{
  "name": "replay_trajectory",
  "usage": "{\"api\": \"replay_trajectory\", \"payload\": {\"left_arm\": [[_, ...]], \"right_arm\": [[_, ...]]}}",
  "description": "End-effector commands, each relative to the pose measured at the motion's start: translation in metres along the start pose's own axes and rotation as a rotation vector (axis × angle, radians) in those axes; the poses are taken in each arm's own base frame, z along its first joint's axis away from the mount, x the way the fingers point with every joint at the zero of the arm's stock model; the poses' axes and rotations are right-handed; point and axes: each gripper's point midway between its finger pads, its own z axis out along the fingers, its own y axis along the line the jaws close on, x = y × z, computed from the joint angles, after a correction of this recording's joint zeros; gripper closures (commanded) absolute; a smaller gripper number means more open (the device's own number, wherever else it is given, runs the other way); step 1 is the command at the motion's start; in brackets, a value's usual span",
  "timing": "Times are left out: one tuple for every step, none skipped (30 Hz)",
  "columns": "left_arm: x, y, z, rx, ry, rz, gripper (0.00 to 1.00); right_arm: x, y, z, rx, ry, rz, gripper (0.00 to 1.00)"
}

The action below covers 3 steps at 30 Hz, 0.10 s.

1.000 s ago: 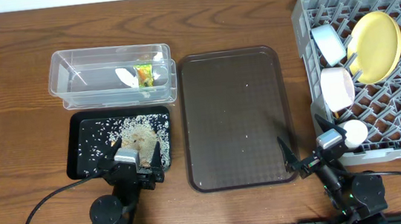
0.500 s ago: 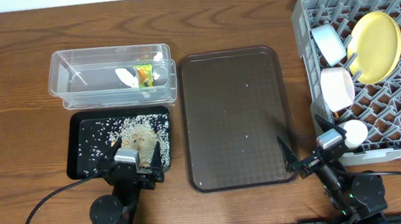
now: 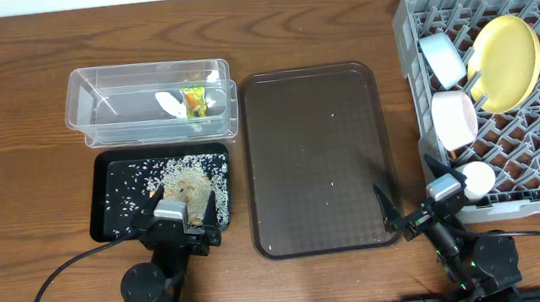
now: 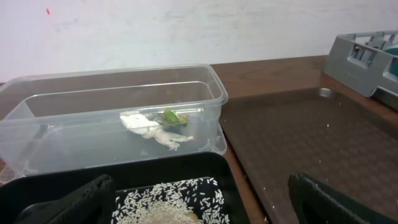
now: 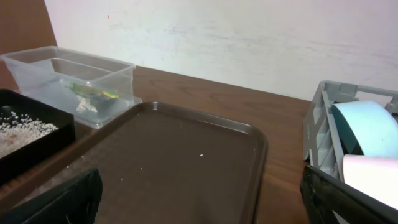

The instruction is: Sort waste into correct bins and load items into the dishwasher rack

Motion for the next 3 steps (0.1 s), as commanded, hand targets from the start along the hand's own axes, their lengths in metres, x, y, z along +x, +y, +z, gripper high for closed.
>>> {"api": "replay_trajectory", "payload": {"left_arm": [[0.0134,0.0041,0.0023,-0.02,0.029,0.017,0.09],[0.0134,0.0041,0.0023,-0.02,0.029,0.017,0.09],[0.0134,0.0041,0.0023,-0.02,0.029,0.017,0.09]], "right_arm": [[0.0005,-0.0052,-0.0004,0.022,-0.002,-0.011,0.01],[0.0005,-0.0052,-0.0004,0.022,-0.002,-0.011,0.01],[0.0005,-0.0052,-0.0004,0.022,-0.002,-0.011,0.01]]}}
